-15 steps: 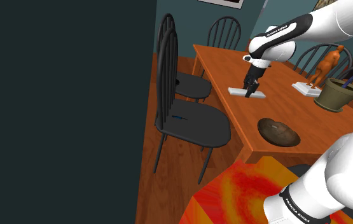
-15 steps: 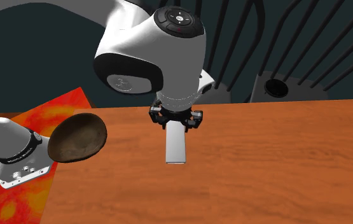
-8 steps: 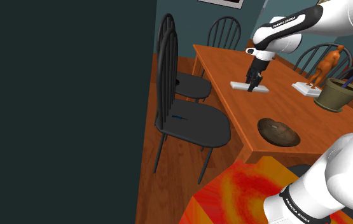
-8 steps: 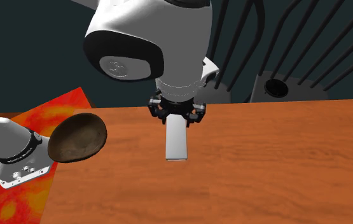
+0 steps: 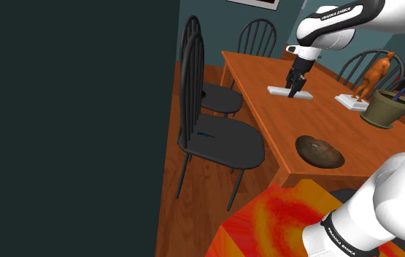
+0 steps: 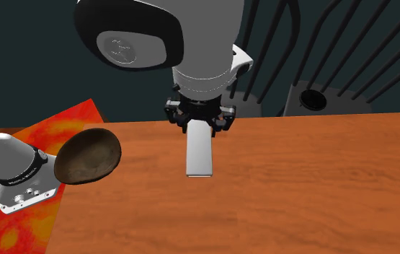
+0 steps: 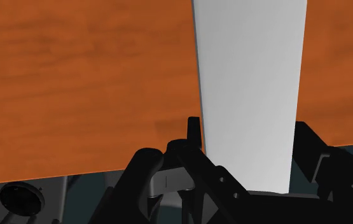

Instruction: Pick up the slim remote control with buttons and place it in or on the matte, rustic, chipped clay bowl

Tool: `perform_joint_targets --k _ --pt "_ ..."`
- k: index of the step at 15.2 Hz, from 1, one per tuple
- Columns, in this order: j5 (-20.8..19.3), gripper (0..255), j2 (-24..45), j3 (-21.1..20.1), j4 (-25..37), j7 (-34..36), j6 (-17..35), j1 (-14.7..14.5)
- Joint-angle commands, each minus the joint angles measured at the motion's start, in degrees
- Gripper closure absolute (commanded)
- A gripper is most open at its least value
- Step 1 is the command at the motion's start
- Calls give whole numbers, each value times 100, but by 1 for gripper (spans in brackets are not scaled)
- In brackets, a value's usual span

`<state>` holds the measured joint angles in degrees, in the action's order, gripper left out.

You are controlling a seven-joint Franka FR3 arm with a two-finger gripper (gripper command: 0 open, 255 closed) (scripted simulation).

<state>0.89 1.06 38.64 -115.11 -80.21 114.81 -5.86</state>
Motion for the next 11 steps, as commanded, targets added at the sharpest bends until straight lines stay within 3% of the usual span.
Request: perform_joint_targets --k 1,5,11 --pt "-205 255 -300 -23 -243 148 7 -35" --pt "-933 255 -1429 -219 -1246 703 67 8" --pt "-1666 255 -3022 -719 -2559 1329 -153 428"
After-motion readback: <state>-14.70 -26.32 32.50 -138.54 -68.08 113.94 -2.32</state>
